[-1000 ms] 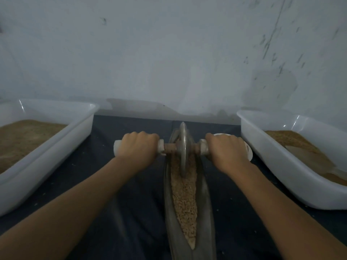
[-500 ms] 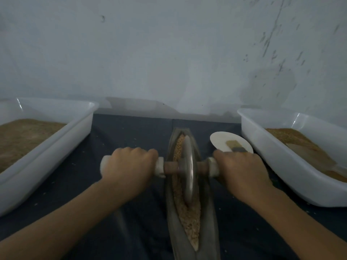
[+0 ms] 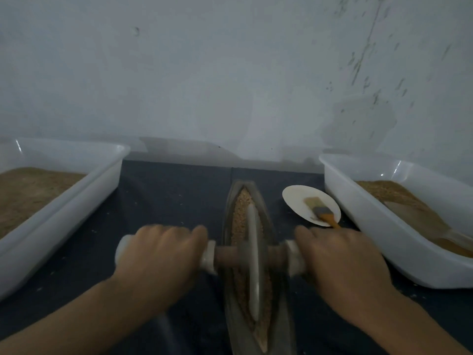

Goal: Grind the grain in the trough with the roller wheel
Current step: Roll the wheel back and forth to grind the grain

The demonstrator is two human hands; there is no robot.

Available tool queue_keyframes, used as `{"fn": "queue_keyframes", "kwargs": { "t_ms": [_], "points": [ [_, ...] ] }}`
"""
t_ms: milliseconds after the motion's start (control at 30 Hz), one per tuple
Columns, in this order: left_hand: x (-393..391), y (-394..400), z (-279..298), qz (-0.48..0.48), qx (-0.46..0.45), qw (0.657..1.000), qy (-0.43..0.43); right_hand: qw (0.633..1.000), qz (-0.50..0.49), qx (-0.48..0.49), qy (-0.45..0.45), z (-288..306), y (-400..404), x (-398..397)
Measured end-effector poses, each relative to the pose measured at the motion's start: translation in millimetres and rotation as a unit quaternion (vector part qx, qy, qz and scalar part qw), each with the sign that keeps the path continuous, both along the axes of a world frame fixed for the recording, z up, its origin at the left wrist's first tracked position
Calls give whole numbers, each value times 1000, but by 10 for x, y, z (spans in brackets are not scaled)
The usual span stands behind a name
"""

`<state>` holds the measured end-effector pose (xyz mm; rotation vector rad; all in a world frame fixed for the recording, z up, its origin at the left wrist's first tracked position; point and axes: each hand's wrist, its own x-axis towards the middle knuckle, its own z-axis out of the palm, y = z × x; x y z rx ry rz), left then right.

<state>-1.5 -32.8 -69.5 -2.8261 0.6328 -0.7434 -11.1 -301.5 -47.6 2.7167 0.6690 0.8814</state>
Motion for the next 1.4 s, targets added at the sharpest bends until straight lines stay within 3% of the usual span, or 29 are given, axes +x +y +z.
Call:
{"fn": "queue_keyframes", "kwargs": {
  "t_ms": [100,200,333,433,600,767,933,1133,1267,1400],
  "points": [
    [-7,13,23,5,17,1000,18,1000,-3,15,25,-20,-32,10],
    [348,-88,-21,84,-20,996,23,997,-54,-32,38,-47,58,390],
    [904,-161,41,114,-60,991,34,994,-102,-29,30,-13,133,1019],
    [1092,-210,155,121,-36,991,42,993,-114,-10,41,-14,139,1198],
    [671,-278,242,107,20,993,32,988,-91,48,116,-154,-7,754],
    [86,-141,89,88,26,995,30,998,-18,20,49,-149,-90,139],
    [414,-145,47,125,-25,990,65,998,-51,-23,32,-118,39,581],
    [1029,-234,171,121,-24,991,58,993,-102,13,53,-86,121,1200],
    [740,-258,217,118,-8,991,60,993,-89,32,66,-119,41,904],
    [150,-173,75,107,-1,994,20,1000,0,7,21,-123,-54,299]
  ]
}}
